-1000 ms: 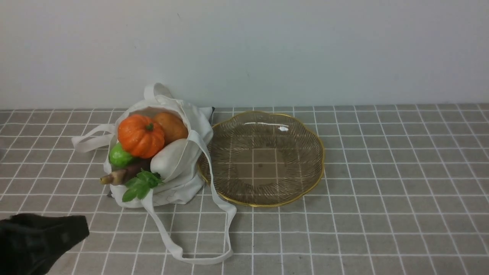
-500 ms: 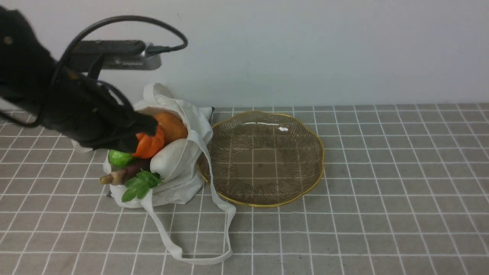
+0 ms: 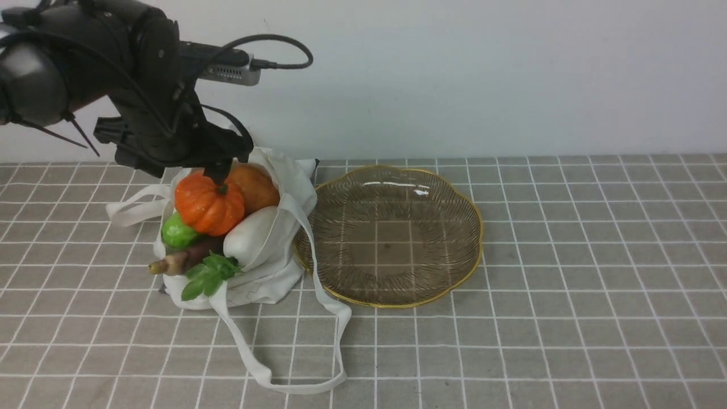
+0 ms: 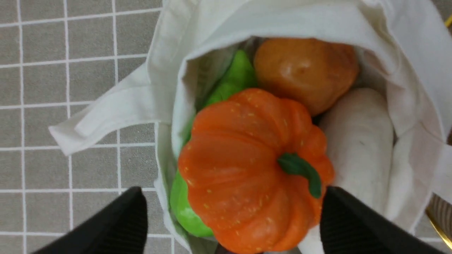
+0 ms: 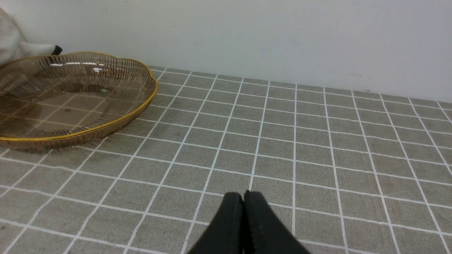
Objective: Take vegetables from bag on grey coffee tablecloth place on plate.
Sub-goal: 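Reach into the cloth bag and grasp the pumpkin with the left gripper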
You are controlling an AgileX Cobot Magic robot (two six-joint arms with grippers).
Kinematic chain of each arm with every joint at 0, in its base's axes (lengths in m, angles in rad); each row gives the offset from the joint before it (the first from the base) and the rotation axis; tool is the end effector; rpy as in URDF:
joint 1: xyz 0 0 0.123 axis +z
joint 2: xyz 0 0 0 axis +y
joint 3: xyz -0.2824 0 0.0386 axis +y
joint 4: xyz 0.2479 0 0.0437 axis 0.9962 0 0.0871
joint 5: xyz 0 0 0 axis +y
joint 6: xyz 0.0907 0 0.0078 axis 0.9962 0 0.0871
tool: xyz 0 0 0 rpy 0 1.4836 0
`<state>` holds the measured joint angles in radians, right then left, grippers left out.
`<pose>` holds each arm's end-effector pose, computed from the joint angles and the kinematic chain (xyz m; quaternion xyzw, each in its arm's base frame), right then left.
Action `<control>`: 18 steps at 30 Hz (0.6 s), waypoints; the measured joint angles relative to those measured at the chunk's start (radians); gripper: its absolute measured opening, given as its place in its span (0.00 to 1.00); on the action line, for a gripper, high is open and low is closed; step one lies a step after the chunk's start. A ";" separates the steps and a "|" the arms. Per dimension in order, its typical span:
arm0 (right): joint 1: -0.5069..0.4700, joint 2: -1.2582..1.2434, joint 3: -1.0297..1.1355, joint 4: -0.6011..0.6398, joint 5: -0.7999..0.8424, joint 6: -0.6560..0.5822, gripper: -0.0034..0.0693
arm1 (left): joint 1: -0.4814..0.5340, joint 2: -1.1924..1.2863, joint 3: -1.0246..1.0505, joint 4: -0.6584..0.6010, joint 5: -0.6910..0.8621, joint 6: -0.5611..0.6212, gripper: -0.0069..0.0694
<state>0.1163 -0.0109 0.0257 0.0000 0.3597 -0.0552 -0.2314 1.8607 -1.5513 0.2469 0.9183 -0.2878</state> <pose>0.0526 0.0061 0.1726 -0.0686 0.7981 0.0183 0.5983 0.3987 -0.0758 0.2681 0.0248 0.9706 0.0534 0.2334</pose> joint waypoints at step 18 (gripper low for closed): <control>0.000 0.000 0.000 0.000 0.000 0.000 0.03 | -0.001 0.101 -0.005 0.028 -0.086 -0.163 0.92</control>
<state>0.1163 -0.0109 0.0257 0.0000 0.3597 -0.0552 -0.2322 1.9617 -1.5561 0.2745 0.8328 -0.4504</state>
